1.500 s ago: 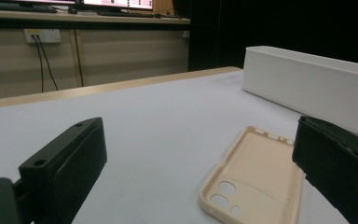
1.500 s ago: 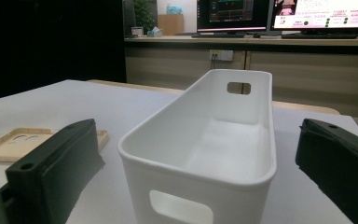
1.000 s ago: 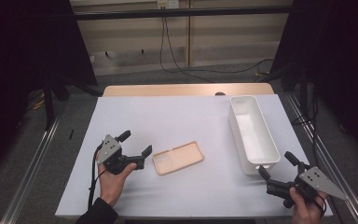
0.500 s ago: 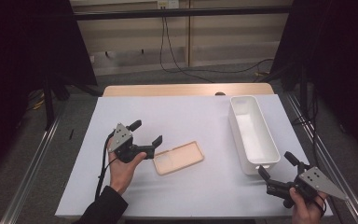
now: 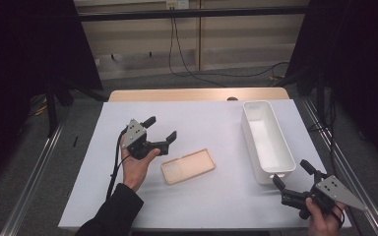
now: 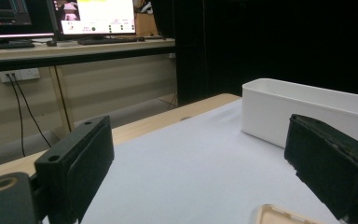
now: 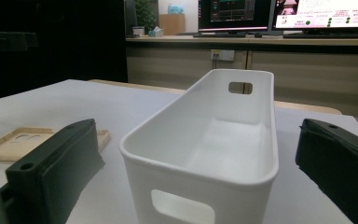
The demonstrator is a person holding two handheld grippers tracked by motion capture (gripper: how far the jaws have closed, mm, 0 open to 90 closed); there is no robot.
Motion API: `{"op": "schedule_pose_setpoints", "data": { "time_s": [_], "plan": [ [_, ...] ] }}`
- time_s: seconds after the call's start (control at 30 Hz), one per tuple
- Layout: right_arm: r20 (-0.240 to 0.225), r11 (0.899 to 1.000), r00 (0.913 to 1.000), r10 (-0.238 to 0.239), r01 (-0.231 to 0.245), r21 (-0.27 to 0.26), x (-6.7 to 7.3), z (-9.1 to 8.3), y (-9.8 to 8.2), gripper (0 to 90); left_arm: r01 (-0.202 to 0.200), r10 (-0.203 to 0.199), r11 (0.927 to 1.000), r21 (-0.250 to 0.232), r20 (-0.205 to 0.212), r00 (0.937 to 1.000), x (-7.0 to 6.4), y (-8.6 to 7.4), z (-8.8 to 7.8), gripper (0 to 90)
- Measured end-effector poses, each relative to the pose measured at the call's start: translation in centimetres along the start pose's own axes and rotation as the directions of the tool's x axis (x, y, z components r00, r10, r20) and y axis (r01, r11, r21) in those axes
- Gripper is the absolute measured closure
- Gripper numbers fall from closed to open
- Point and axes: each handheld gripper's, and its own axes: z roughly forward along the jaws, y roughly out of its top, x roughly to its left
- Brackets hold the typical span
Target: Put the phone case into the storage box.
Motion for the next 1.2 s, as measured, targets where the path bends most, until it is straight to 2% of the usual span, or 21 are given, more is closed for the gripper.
{"op": "schedule_pose_setpoints", "data": {
  "time_s": [0.07,0.17,0.23,0.27,0.3,0.33,0.43,0.5,0.53,0.57,0.73,0.83,0.87,0.93,1.03,1.17,1.2],
  "plan": [
    [-0.001,1.000,1.0000,0.001,-0.001,0.001,0.0,0.0,0.0,0.0,-0.006,0.006,0.9999,-0.008,-0.005,1.0000,0.2,0.2,0.3,8.3],
    [-0.001,1.000,1.0000,-0.001,0.001,0.000,0.0,0.0,0.0,0.0,-0.006,0.005,0.9999,-0.010,-0.010,0.9999,0.3,0.1,0.3,13.6],
    [-0.002,1.000,1.0000,0.000,0.000,0.000,0.0,0.0,0.0,0.0,-0.018,0.018,0.9993,0.031,0.004,0.9998,0.6,0.0,0.2,16.3],
    [-0.002,1.000,1.0000,0.000,0.000,0.002,0.0,0.0,0.0,0.0,-0.019,0.018,0.9991,0.037,0.012,0.9998,0.6,-0.1,0.1,18.1],
    [-0.003,1.000,1.0000,-0.001,0.001,0.002,0.0,0.0,0.0,0.0,-0.019,0.018,0.9991,0.037,0.012,0.9998,0.6,-0.1,0.1,23.3],
    [-0.004,1.000,1.0000,-0.001,0.001,0.002,0.0,0.0,0.0,0.0,-0.019,0.018,0.9982,0.057,0.018,0.9997,0.7,-0.2,-0.1,26.1],
    [-0.004,1.000,1.0000,-0.001,0.001,0.001,0.1,0.0,0.0,0.0,-0.009,0.008,0.9988,0.049,0.017,0.9998,1.0,0.0,-0.3,35.1],
    [-0.004,1.000,1.0000,0.000,0.000,0.001,0.1,0.0,0.0,0.0,-0.017,0.016,0.9984,0.054,0.017,0.9997,1.0,0.0,-0.4,40.8],
    [-0.005,1.000,1.0000,0.000,0.000,0.000,0.1,0.0,0.0,0.0,-0.019,0.017,0.9978,0.063,0.028,0.9995,1.0,0.0,-0.5,40.8],
    [-0.005,1.000,1.0000,0.000,0.000,0.001,0.0,0.0,0.0,0.0,-0.022,0.018,0.9972,0.072,0.043,0.9989,1.0,0.0,-0.4,49.3],
    [-0.006,1.000,1.0000,0.000,0.000,0.001,0.1,0.0,0.0,0.0,-0.020,0.013,0.9956,0.091,0.077,0.9969,0.9,-0.2,-0.2,59.8],
    [-0.006,1.000,1.0000,0.000,0.000,0.002,0.1,0.0,0.0,0.0,-0.013,0.006,0.9958,0.091,0.082,0.9966,1.0,-0.2,-0.3,68.2],
    [-0.006,1.000,1.0000,0.000,0.000,0.001,0.1,0.0,0.0,0.0,-0.013,0.006,0.9957,0.092,0.080,0.9968,1.1,-0.2,-0.3,68.2],
    [-0.006,1.000,1.0000,-0.001,0.001,0.002,0.1,0.0,0.0,0.0,-0.018,0.009,0.9953,0.095,0.100,0.9949,1.2,-0.2,-0.4,73.6],
    [-0.007,1.000,1.0000,-0.001,0.001,0.002,0.1,0.0,0.0,0.0,-0.021,0.009,0.9941,0.106,0.116,0.9932,1.3,-0.2,-0.4,86.9],
    [-0.007,1.000,1.0000,-0.002,0.002,0.002,0.1,0.0,0.0,0.0,-0.029,0.015,0.9931,0.113,0.122,0.9924,1.2,-0.1,-0.5,90.0],
    [-0.008,1.000,1.0000,-0.002,0.002,0.002,0.1,0.0,0.0,0.0,-0.018,0.003,0.9930,0.116,0.129,0.9916,1.3,-0.1,-0.5,90.0]
  ]
}}
